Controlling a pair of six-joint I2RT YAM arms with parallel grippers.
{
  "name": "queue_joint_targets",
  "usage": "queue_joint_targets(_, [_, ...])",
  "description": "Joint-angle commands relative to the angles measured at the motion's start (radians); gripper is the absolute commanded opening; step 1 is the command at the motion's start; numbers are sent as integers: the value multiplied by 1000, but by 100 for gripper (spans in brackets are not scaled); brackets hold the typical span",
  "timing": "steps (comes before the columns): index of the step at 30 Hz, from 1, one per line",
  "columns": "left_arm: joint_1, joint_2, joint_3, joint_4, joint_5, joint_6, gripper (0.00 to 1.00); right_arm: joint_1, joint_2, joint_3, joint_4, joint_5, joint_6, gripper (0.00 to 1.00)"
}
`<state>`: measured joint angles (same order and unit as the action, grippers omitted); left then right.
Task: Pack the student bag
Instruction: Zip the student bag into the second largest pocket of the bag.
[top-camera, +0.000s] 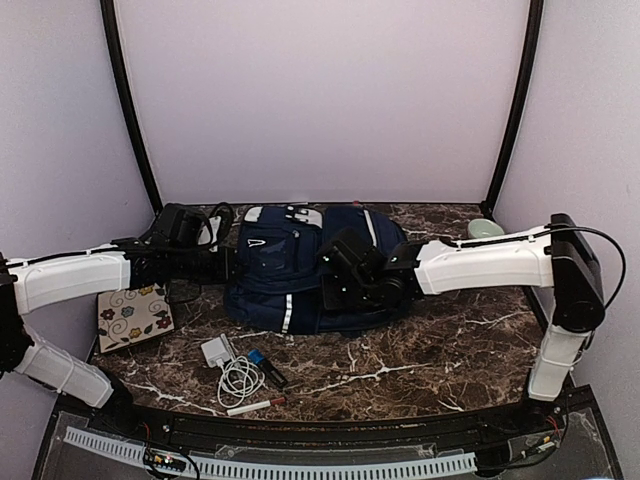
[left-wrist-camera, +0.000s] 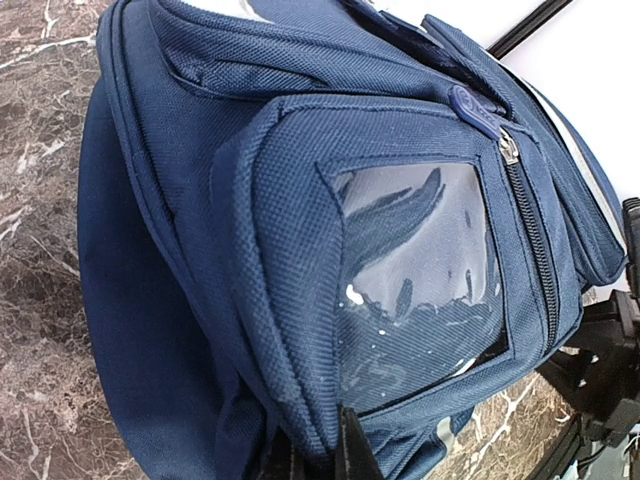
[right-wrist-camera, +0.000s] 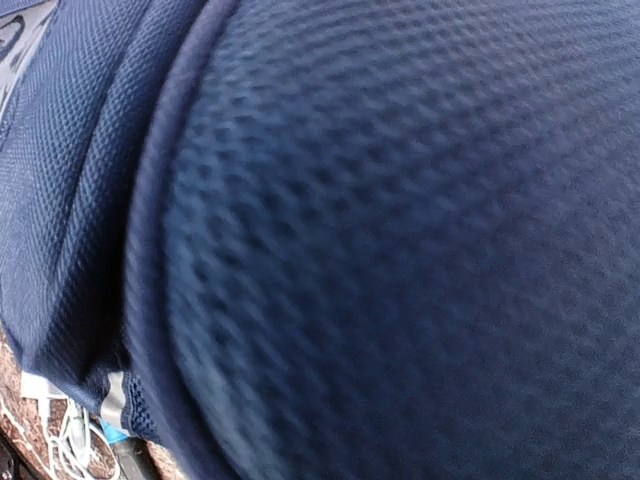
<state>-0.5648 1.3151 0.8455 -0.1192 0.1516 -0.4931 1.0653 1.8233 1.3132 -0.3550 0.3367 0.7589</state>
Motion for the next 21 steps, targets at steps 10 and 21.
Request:
queue_joint_targets(10, [19, -65, 23, -135, -256, 147, 0, -161, -299, -282, -131, -182, -56, 0])
queue_joint_targets(21, [136, -132, 44, -185, -278, 172, 0, -361, -416, -352, -233, -288, -204, 0])
